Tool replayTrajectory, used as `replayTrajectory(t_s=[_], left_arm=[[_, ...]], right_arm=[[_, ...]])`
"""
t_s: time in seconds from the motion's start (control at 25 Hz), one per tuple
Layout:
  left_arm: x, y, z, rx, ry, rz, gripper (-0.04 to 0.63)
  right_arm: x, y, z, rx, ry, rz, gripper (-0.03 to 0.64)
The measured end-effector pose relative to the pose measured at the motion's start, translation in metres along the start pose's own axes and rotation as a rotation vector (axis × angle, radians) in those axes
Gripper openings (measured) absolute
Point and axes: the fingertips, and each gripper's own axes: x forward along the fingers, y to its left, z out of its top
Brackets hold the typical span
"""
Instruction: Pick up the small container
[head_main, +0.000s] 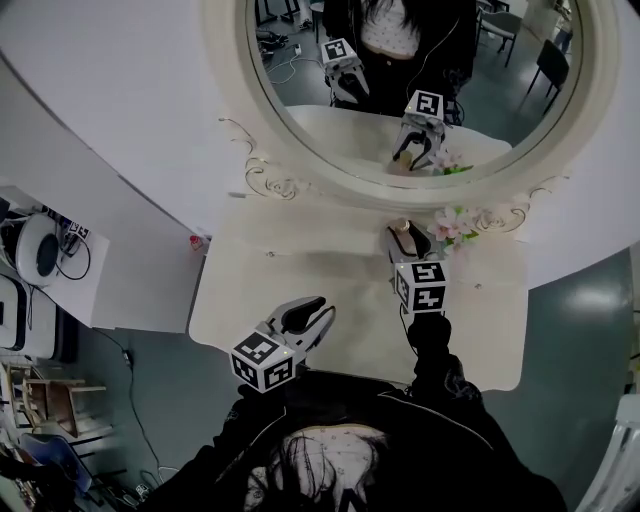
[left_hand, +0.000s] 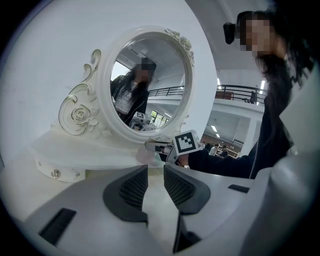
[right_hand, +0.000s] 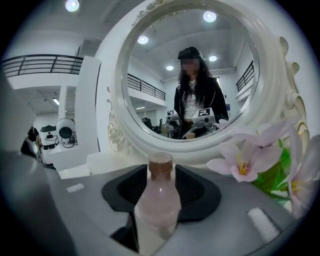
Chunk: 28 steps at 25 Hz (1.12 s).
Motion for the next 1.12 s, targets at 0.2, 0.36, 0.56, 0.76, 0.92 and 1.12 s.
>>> replayTrajectory(t_s=[0.2,0.36,0.56,0.76,0.92,1.12], left_arm=[[-0.002,0.002,-0.001,-0.002,-0.001,0.009,0.081],[-0.004,0.006,0.001,0.000,-0.009,0.022,0.081],[-0.004,0.007,0.003,0.005,-0.011,0.024,0.081],[-0.001,0.004,0.002,0.004,0.000,0.008,0.081],[0.001,0.002,0.000,0.002,0.008,0.000,0.081],[0.002,0.003,-0.001,-0.004,0.007,-0.001,0.081]], right_arm=[[0.005,0.000,0.002,0.000,-0.015,-0.009,0.170],[0.004,-0.001,0.002,0.010,-0.009,-0.007,0.153],[0.001,0.003,0.000,0.009,0.009,0.006,0.150],[-0.004,0.008,-0.002,0.004,0.028,0.025,0.150],[-0.009,0.016,-0.002,-0.009,0.043,0.047,0.150],[-0.017,0.028,0.002,0.002,0.038,0.080,0.149]])
